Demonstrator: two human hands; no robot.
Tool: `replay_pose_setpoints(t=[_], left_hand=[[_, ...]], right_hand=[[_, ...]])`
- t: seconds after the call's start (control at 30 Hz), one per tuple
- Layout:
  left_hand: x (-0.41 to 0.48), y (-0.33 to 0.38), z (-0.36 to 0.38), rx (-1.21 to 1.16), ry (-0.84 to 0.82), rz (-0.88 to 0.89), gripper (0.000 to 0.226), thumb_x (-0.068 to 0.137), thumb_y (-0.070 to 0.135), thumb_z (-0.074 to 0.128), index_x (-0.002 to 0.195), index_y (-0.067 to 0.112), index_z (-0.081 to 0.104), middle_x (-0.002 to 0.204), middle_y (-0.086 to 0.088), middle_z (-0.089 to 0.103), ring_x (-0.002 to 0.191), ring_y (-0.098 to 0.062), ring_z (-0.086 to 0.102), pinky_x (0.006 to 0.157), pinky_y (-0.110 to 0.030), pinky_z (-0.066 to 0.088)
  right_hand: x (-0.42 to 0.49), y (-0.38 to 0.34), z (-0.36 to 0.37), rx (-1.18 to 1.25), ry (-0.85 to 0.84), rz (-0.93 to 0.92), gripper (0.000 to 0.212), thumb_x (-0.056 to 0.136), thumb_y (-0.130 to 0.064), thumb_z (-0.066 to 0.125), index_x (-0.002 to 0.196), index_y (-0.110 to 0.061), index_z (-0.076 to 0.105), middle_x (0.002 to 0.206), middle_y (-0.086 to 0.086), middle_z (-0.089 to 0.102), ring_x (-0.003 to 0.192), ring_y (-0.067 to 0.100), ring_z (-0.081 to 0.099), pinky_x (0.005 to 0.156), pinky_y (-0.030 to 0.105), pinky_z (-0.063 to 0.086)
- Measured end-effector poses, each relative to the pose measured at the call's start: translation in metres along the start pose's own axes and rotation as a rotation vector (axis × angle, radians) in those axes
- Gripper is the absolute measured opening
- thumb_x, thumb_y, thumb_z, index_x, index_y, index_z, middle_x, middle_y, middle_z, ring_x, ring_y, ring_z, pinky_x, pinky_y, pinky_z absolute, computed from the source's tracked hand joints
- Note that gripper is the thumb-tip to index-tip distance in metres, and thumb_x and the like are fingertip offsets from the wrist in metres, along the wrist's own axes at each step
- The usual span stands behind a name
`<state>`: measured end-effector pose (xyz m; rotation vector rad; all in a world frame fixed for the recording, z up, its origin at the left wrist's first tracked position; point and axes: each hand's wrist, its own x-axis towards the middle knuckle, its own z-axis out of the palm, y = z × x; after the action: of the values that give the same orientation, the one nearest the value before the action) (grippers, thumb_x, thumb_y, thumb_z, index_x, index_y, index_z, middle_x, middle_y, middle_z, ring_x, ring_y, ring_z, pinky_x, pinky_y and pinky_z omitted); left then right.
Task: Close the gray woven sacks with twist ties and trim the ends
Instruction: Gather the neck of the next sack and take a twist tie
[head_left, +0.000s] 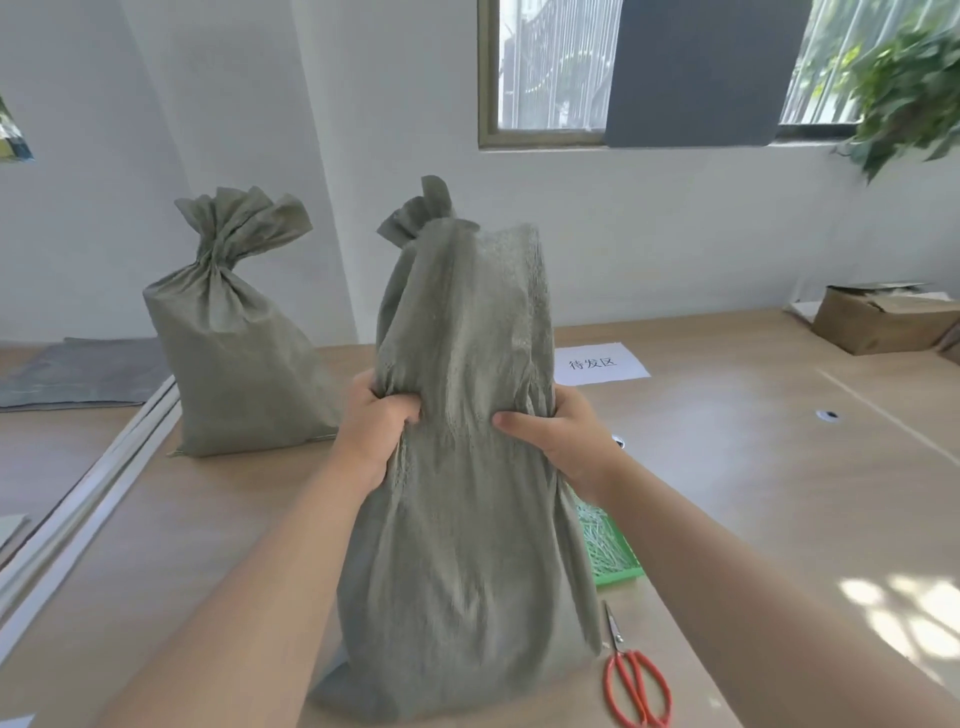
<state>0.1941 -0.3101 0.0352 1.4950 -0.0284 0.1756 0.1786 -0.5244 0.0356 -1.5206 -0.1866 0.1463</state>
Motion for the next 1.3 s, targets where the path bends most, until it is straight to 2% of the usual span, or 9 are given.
replay_pose_setpoints(t=[0.23, 0.4, 0.5, 0.6, 0.7, 0.83, 1.07, 1.2, 1.3], left_hand=[[-0.008, -0.012, 0.03, -0.001, -0.098, 0.007, 0.025, 0.055, -0.006, 0.053, 0.074, 0.004, 0.065, 0.07, -0.011, 0.066, 0.071, -0.029, 0.066, 0.063, -0.035, 0.051], [-0.008, -0.016, 0.044, 0.003, -0.109, -0.033, 0.029, 0.078, -0.005, 0.064, 0.106, -0.006, 0.071, 0.103, -0.027, 0.073, 0.098, -0.044, 0.07, 0.082, -0.049, 0.06], [-0.015, -0.027, 0.057, -0.02, 0.065, -0.076, 0.026, 0.096, 0.0, 0.056, 0.116, 0.007, 0.072, 0.106, -0.012, 0.077, 0.103, -0.03, 0.073, 0.084, -0.042, 0.059], [-0.017, -0.031, 0.072, 0.01, 0.177, -0.086, 0.024, 0.101, 0.009, 0.053, 0.109, 0.02, 0.073, 0.099, 0.002, 0.079, 0.097, -0.016, 0.074, 0.088, -0.042, 0.058], [-0.015, -0.026, 0.088, 0.111, 0.204, -0.104, 0.025, 0.103, 0.015, 0.052, 0.095, 0.031, 0.069, 0.084, 0.016, 0.078, 0.089, -0.01, 0.074, 0.082, -0.034, 0.058], [-0.015, -0.026, 0.098, 0.261, 0.116, -0.02, 0.029, 0.103, 0.012, 0.051, 0.107, 0.035, 0.069, 0.099, 0.017, 0.077, 0.098, -0.004, 0.072, 0.081, -0.025, 0.059], [-0.015, -0.03, 0.092, 0.267, 0.003, -0.074, 0.032, 0.106, 0.012, 0.042, 0.116, 0.033, 0.063, 0.115, 0.014, 0.069, 0.103, 0.012, 0.065, 0.089, -0.014, 0.053], [-0.015, -0.036, 0.069, 0.009, -0.18, -0.135, 0.059, 0.085, 0.003, 0.053, 0.14, 0.024, 0.05, 0.13, -0.002, 0.068, 0.12, -0.014, 0.065, 0.098, -0.031, 0.054], [-0.015, -0.033, 0.058, 0.203, -0.287, -0.064, 0.064, 0.078, -0.002, 0.069, 0.135, 0.018, 0.048, 0.116, 0.006, 0.072, 0.111, -0.003, 0.067, 0.091, -0.021, 0.053]], right_hand=[[-0.005, 0.015, -0.006, -0.026, 0.025, 0.001, 0.033, 0.076, -0.011, 0.079, 0.107, -0.008, 0.072, 0.105, 0.012, 0.076, 0.099, 0.031, 0.073, 0.091, 0.05, 0.057], [0.002, 0.021, -0.021, -0.021, -0.016, -0.01, 0.033, 0.079, -0.009, 0.08, 0.11, -0.007, 0.071, 0.111, 0.014, 0.074, 0.1, 0.028, 0.073, 0.089, 0.046, 0.058], [0.011, 0.025, -0.032, -0.026, -0.069, -0.014, 0.042, 0.07, -0.019, 0.084, 0.109, -0.013, 0.071, 0.119, 0.015, 0.068, 0.104, 0.027, 0.071, 0.092, 0.052, 0.057], [0.017, 0.026, -0.041, 0.018, -0.174, -0.001, 0.041, 0.078, -0.006, 0.079, 0.116, -0.014, 0.066, 0.116, 0.011, 0.071, 0.106, 0.027, 0.07, 0.095, 0.05, 0.056], [0.025, 0.024, -0.044, 0.096, -0.251, -0.019, 0.065, 0.078, 0.0, 0.08, 0.131, -0.021, 0.05, 0.125, 0.005, 0.066, 0.115, 0.02, 0.065, 0.098, 0.044, 0.054], [0.04, 0.024, -0.031, 0.149, -0.302, -0.051, 0.08, 0.069, -0.004, 0.087, 0.134, -0.022, 0.043, 0.128, 0.007, 0.063, 0.12, 0.021, 0.063, 0.101, 0.047, 0.052], [0.042, 0.015, -0.006, 0.183, -0.139, -0.046, 0.019, 0.081, 0.004, 0.073, 0.086, -0.013, 0.076, 0.088, 0.008, 0.078, 0.086, 0.019, 0.075, 0.082, 0.034, 0.061], [0.049, 0.012, 0.006, 0.197, -0.048, -0.03, 0.015, 0.085, 0.004, 0.068, 0.099, -0.001, 0.072, 0.1, 0.024, 0.072, 0.099, 0.037, 0.07, 0.085, 0.05, 0.058], [0.051, 0.011, 0.015, 0.216, -0.013, -0.035, 0.017, 0.084, 0.005, 0.068, 0.096, -0.005, 0.072, 0.092, 0.014, 0.075, 0.093, 0.028, 0.073, 0.084, 0.047, 0.06]])
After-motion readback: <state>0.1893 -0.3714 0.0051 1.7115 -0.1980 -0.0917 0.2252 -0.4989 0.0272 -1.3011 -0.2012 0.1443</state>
